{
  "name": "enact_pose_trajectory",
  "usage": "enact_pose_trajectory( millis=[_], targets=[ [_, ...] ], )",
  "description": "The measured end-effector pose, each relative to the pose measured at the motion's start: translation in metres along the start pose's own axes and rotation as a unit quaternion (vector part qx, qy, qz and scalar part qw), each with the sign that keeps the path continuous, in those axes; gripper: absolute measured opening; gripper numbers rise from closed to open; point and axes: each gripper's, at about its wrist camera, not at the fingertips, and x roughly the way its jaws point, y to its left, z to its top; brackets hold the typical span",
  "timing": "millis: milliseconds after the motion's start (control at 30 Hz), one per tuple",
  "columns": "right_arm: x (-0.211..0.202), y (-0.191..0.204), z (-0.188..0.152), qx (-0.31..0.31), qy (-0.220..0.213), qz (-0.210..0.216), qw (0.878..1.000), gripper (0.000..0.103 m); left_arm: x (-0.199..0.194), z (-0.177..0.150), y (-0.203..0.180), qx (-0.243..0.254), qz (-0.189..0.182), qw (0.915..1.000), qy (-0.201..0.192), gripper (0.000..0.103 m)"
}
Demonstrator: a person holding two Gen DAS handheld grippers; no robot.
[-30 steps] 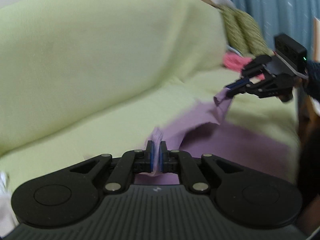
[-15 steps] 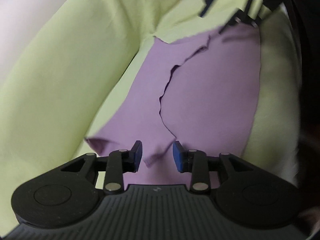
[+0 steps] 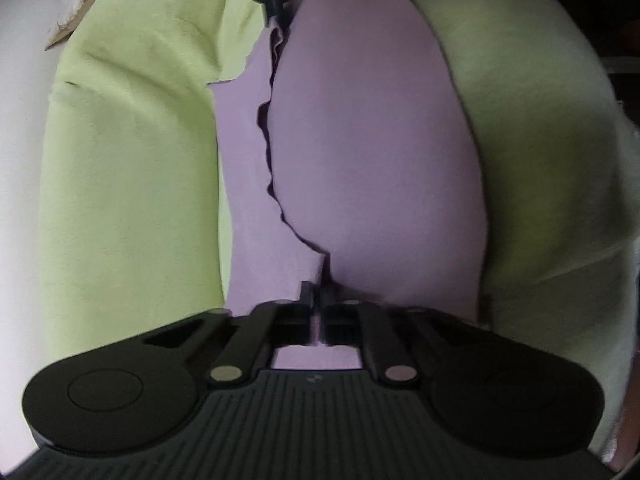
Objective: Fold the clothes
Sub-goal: 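Lift the top's side edge with both grippers and fold it lengthwise over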
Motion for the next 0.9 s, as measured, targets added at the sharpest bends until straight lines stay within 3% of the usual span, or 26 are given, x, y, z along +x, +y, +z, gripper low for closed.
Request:
enact_pose_trajectory(
  millis=[100, 367, 667, 900],
  targets=[
    [-0.027, -0.009, 0.0, 0.019, -0.008, -0.011, 1.0, 0.0, -0.014, 0.004, -0.002, -0.03, -0.004, 0.9995, 0.0, 0.003],
    [-0.074, 0.015, 0.001, 0.019, -0.005, 0.027, 0.999, 0.0, -0.052, 0.014, -0.008, -0.11, -0.016, 0.9938, -0.002, 0.003],
    [-0.083, 0.013, -0.003, 0.009, 0.002, 0.041, 0.999, 0.0, -0.064, 0.022, -0.014, -0.141, -0.003, 0.99, 0.01, 0.003],
    [-0.087, 0.02, -0.011, -0.017, 0.008, 0.045, 0.999, 0.0, -0.068, 0.021, -0.018, -0.132, 0.001, 0.9913, 0.006, 0.003]
  ],
)
